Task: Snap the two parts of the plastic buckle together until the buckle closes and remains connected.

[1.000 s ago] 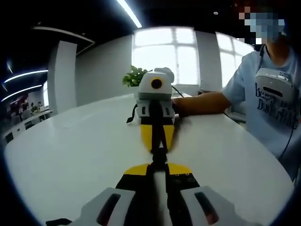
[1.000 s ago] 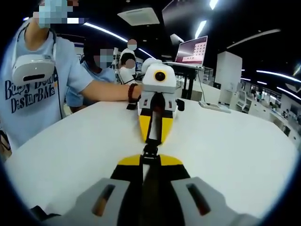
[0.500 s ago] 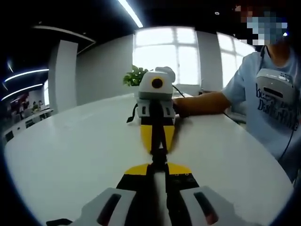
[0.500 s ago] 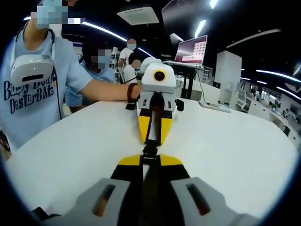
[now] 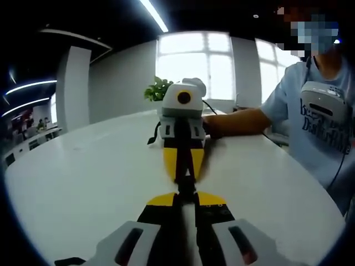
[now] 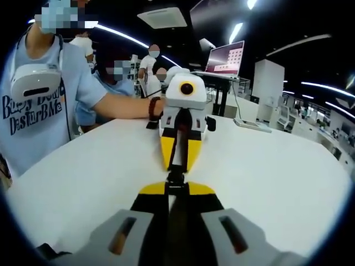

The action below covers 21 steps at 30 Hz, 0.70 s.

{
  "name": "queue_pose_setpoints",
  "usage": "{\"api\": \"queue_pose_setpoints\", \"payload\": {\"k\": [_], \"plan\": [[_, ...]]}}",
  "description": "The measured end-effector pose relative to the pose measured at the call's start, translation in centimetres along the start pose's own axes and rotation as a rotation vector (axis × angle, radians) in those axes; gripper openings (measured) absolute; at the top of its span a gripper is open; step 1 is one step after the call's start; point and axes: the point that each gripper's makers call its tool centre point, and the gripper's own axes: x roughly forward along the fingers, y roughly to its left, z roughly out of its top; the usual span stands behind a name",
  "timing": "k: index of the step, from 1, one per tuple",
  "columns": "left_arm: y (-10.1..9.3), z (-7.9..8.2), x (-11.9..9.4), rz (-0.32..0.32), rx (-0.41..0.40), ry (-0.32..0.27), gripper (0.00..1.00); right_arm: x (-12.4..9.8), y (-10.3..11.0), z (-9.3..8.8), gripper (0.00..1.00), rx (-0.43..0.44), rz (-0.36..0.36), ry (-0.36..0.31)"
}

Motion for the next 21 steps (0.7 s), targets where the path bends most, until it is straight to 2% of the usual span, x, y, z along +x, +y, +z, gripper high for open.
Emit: {"api": "queue_pose_setpoints", "payload": {"k": [8, 9, 10, 11, 21], "plan": [[0.0, 0.1, 0.1, 0.005, -0.001, -0.001, 0.09, 0.3, -0.2, 0.1, 0.08, -0.001, -0.021, 0.006], [-0.1, 0.1, 0.4, 0.005, 0.002, -0.003, 0.09, 0.9, 0.1, 0.3, 0.08, -0.014, -0.01, -0.004], [-0.1, 0.2, 0.4, 0.005, 0.01, 0.002, 0.09, 0.5, 0.0, -0.8, 0.08, -0.012, -0.01, 0.056], [-0.1, 0.2, 0.4, 0.003, 0.002, -0.003, 0.09, 0.9, -0.3, -0.4, 0.08, -0.007, -0.016, 0.019], [-0.3, 0.2, -0.1, 0.001, -0.001, -0.004, 0.09, 0.9, 0.0, 0.5, 0.09, -0.011, -0.014, -0.003]]}}
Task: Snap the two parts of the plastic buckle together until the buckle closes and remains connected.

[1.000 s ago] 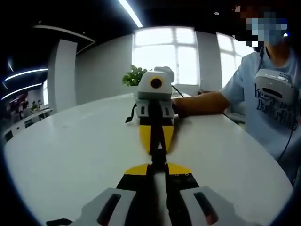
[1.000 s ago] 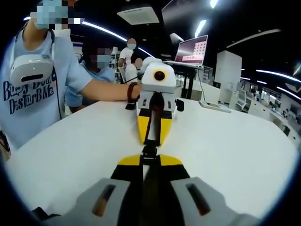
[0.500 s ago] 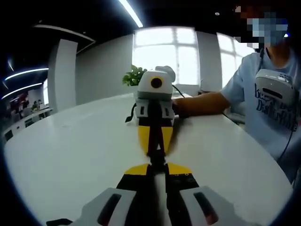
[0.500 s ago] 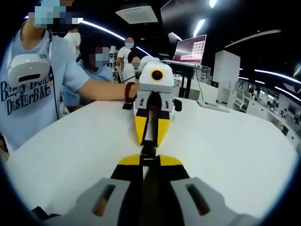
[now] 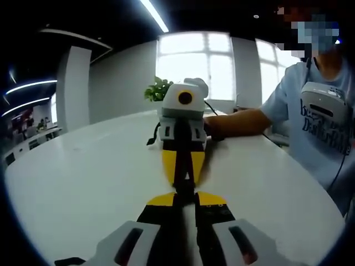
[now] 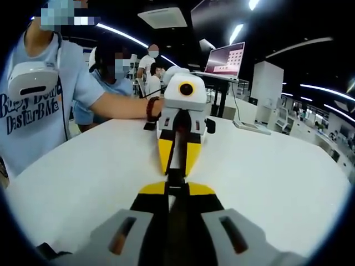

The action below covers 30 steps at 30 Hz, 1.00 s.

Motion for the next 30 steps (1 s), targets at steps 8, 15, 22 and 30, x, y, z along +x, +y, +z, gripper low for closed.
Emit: {"api": "queue_pose_setpoints", "payload": {"k": [8, 15, 22, 30], "plan": [[0.11, -0.08, -0.11, -0.002, 0.0, -0.002, 0.1, -0.07, -0.3, -0.09, 0.11, 0.028, 0.005, -0.015], [0.59, -0.18, -0.29, 0.003, -0.011, -0.003, 0.1, -0.28, -0.36, -0.2, 0.13, 0.048, 0.0, -0.019], [0.7, -0.28, -0.28, 0.005, -0.019, -0.002, 0.1, -0.61, -0.44, -0.46, 0.15, 0.087, -0.006, -0.019], [0.82, -0.35, -0.17, 0.005, -0.015, -0.003, 0.11, -0.65, -0.48, -0.51, 0.11, 0.091, -0.005, -0.022]]}}
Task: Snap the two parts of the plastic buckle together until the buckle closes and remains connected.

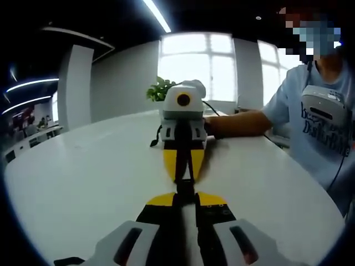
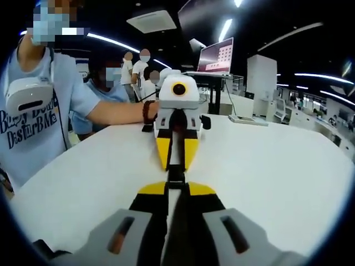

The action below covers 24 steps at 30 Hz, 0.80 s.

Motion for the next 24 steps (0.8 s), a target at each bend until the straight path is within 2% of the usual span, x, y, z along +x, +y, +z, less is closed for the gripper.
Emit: {"api": "queue_pose_setpoints", "payload": {"k": [16, 21, 24], "plan": [[-0.08, -0.01, 0.15, 0.007, 0.002, -0.003, 0.11, -0.24, 0.02, -0.11, 0.1, -0.018, -0.002, 0.003], [0.48, 0.07, 0.09, 0.052, 0.009, -0.003, 0.13, -0.45, -0.33, -0.18, 0.1, -0.009, -0.024, 0.007], [0.69, 0.3, 0.01, 0.06, -0.007, -0.017, 0.18, -0.78, -0.53, -0.22, 0.1, -0.003, -0.04, 0.006]]}}
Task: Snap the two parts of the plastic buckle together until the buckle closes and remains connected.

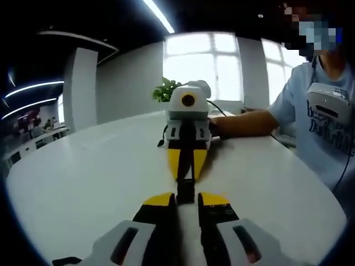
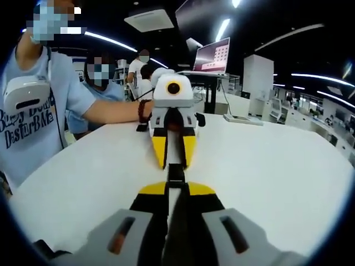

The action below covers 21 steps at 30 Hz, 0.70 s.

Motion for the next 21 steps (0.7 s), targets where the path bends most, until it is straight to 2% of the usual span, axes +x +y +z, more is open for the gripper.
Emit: {"api": "queue_pose_setpoints", "payload": {"k": [6, 10, 11, 13, 21], "plan": [[0.0, 1.4, -0.5, -0.011, -0.028, -0.084, 0.22, -0.6, -0.9, -0.2, 0.1, 0.015, -0.054, 0.004], [0.2, 2.3, -1.1, -0.019, -0.061, -0.137, 0.23, -1.4, -2.4, -0.4, 0.1, 0.035, -0.124, 0.001], [0.2, 2.4, -1.1, -0.02, -0.067, -0.146, 0.23, -1.7, -2.6, -0.8, 0.1, 0.066, -0.146, 0.017], [0.2, 2.6, -1.2, -0.021, -0.072, -0.158, 0.24, -2.0, -3.2, -0.8, 0.1, 0.083, -0.192, 0.016], [0.1, 2.7, -1.1, -0.025, -0.074, -0.157, 0.24, -2.9, -4.9, -0.8, 0.1, 0.08, -0.29, 0.014]]}}
